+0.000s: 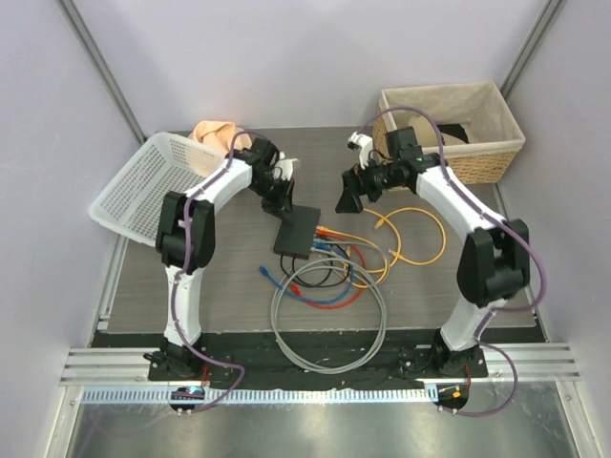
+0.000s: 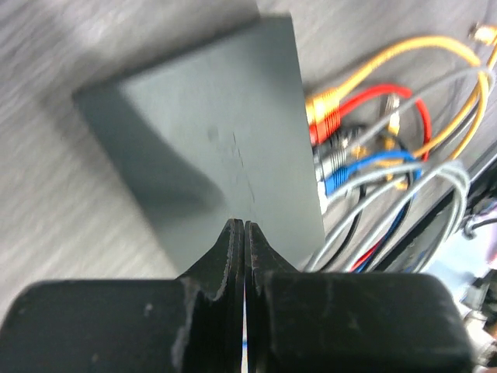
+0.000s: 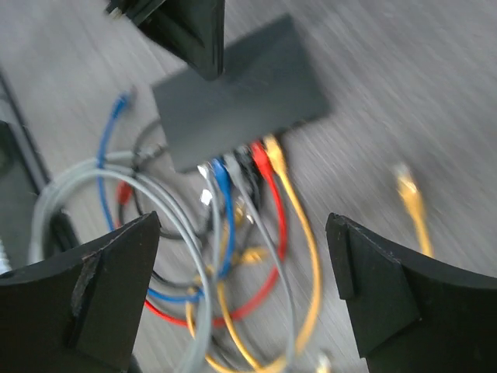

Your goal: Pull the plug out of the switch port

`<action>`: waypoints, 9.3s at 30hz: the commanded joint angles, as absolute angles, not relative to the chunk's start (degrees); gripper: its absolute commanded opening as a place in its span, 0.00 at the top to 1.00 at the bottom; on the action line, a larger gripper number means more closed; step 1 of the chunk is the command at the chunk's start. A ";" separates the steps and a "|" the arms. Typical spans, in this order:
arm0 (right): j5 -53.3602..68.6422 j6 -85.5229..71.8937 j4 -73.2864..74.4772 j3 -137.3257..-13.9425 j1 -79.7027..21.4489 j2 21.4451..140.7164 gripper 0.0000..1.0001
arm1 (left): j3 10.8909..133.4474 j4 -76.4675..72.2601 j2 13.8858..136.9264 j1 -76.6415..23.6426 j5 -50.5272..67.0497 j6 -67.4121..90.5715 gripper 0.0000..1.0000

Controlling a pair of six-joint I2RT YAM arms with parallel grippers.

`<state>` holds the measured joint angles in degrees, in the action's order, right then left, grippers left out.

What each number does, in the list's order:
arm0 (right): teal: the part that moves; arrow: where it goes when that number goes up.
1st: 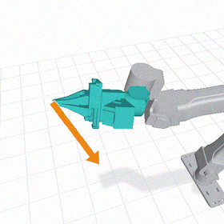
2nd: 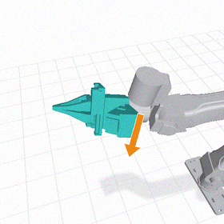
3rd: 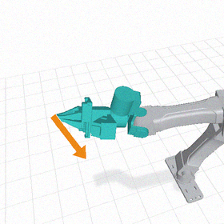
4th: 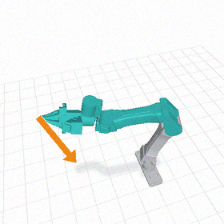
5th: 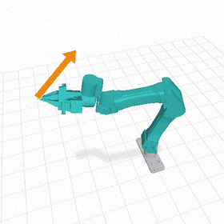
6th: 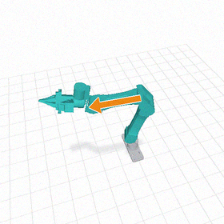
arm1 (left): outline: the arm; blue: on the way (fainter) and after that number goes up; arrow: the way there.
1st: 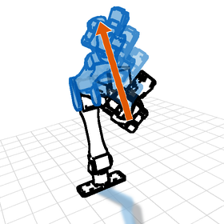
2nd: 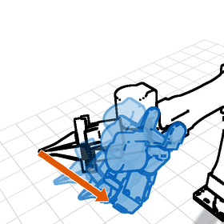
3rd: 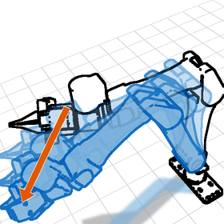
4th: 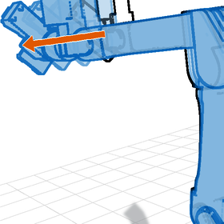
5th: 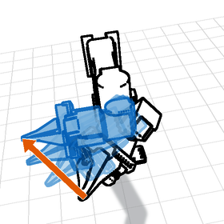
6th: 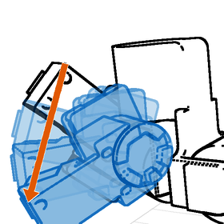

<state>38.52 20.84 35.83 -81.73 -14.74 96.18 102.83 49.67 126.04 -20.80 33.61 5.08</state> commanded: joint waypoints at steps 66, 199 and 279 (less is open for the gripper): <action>55.11 -3.16 28.04 -96.33 -18.98 138.96 0.55 | 83.58 46.14 118.83 -20.48 25.66 5.89 1.00; 45.63 30.11 60.19 -110.82 -5.54 122.79 0.99 | 94.30 48.95 128.32 -24.26 23.38 5.10 1.00; 65.30 -1.58 30.24 -102.30 -17.22 137.10 0.40 | 88.42 49.13 120.15 -23.03 21.62 1.58 1.00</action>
<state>62.17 -1.45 30.41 -102.65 -15.79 137.60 88.60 49.25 117.05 -22.55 25.30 3.77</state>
